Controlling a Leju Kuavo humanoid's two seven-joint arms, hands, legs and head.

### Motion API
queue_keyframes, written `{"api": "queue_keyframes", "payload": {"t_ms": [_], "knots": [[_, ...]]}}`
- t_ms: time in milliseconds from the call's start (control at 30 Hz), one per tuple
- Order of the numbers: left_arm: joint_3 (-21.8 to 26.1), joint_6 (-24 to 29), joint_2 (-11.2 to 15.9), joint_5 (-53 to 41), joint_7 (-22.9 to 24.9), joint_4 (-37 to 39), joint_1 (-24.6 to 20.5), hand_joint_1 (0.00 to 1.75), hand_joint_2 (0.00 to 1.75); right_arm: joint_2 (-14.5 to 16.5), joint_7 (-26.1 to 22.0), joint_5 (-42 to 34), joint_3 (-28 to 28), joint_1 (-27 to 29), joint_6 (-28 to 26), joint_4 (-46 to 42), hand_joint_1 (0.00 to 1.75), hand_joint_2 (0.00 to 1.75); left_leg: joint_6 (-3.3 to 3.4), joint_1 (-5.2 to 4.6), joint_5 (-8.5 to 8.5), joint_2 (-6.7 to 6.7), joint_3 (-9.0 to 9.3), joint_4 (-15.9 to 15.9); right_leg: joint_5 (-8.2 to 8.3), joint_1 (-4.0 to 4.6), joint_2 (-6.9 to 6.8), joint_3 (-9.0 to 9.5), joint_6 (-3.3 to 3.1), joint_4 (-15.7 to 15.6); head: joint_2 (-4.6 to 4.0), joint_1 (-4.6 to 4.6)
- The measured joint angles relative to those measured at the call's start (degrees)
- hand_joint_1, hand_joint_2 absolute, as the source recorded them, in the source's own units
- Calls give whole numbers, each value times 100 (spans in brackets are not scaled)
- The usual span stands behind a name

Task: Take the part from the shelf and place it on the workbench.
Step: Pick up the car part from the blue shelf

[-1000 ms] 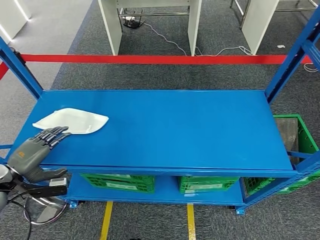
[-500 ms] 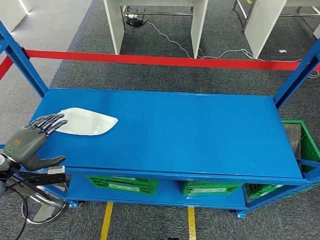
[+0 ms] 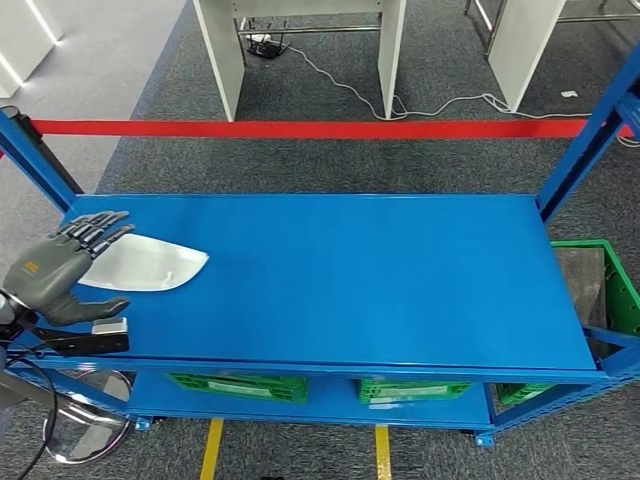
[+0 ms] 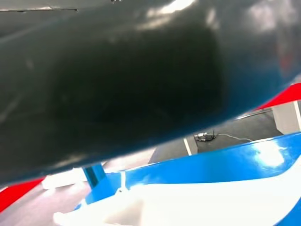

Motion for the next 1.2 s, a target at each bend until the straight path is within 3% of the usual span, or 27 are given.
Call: {"api": "queue_keyframes", "payload": {"t_ms": [67,133,267,333,467,500,533,600,633,667,767,833,967,1000,1033,1100,1133,1200], "knots": [[-25,1,10,7,8,7,-3,0,0,7,-3,6,0,5,0,2,0,175,67,-15,519,-1,155,-575,-92,15,14,134,9,-3,0,0],[-30,7,33,17,17,11,-10,0,0,26,-19,11,0,2,1,11,0,175,153,-52,853,0,405,-1234,-175,35,24,217,42,-14,0,11],[-47,21,80,45,29,18,-33,0,0,38,-101,31,1,-4,2,19,0,175,228,-65,760,-5,599,-1639,-196,41,7,250,155,-14,1,31],[-61,29,90,52,36,19,-33,0,0,38,-105,42,1,-9,4,19,0,175,270,-27,735,-7,715,-1714,-274,47,-1,133,204,247,1,48],[-117,36,81,67,49,22,1,0,0,43,-115,49,2,-4,11,21,0,175,306,-12,636,-6,843,-1741,-611,10,-3,-761,292,1470,0,66],[-129,39,73,77,52,25,24,0,0,42,-119,51,2,6,10,21,0,175,299,-10,599,-7,883,-1740,-538,4,-4,-889,305,1511,0,67],[-135,44,64,88,56,30,48,0,0,41,-119,52,1,14,10,21,0,175,287,-6,559,-9,938,-1739,-342,-1,-6,-912,311,1354,0,69],[-142,56,41,108,64,40,84,0,0,40,-119,55,0,19,9,22,0,175,245,2,462,-10,1068,-1739,211,-9,-17,-729,302,659,0,67],[-147,64,29,114,69,47,92,0,0,40,-123,57,1,13,9,25,0,175,215,-1,419,-10,1106,-1732,353,-1,-27,-640,286,323,0,69],[-151,79,15,122,72,55,104,0,44,41,-134,60,1,8,8,27,0,175,182,-8,385,-11,1121,-1727,434,5,-33,-572,252,125,1,71],[-158,213,-87,153,49,95,209,0,175,42,-168,80,-1,6,2,33,0,175,97,-22,330,-7,1137,-1703,420,7,-33,-495,139,30,2,57],[-170,357,-205,123,17,134,307,0,175,43,-167,91,-3,7,-7,34,0,175,53,-12,268,-2,1065,-1480,398,-13,-28,-426,94,2,2,40],[-246,468,-407,54,-15,238,515,0,175,43,-231,101,-6,-6,-21,34,0,175,-27,1,-267,0,347,-177,315,-10,-15,-319,25,-12,2,31],[-258,468,-443,53,-21,260,560,0,175,43,-232,104,-7,-3,-20,34,0,175,-27,1,-274,0,246,-73,295,-6,-12,-293,23,-12,2,31],[-263,453,-472,54,-30,277,591,0,175,43,-231,109,-9,1,-20,34,0,175,-18,0,-155,-1,235,-168,276,-2,-10,-263,24,-11,2,31],[-266,352,-496,63,-43,292,614,0,175,43,-230,127,-22,1,-19,34,0,175,23,-4,351,-1,451,-852,244,1,-10,-203,34,-13,2,32],[-267,268,-491,73,-44,298,618,0,175,43,-233,137,-32,-1,-18,34,0,175,47,-16,514,1,572,-1210,232,6,-9,-184,45,-9,2,33],[-268,117,-439,90,-37,307,656,0,175,43,-260,155,-50,-4,-9,35,0,175,96,-44,621,-1,695,-1601,212,18,-2,-186,86,-2,2,30]]}}
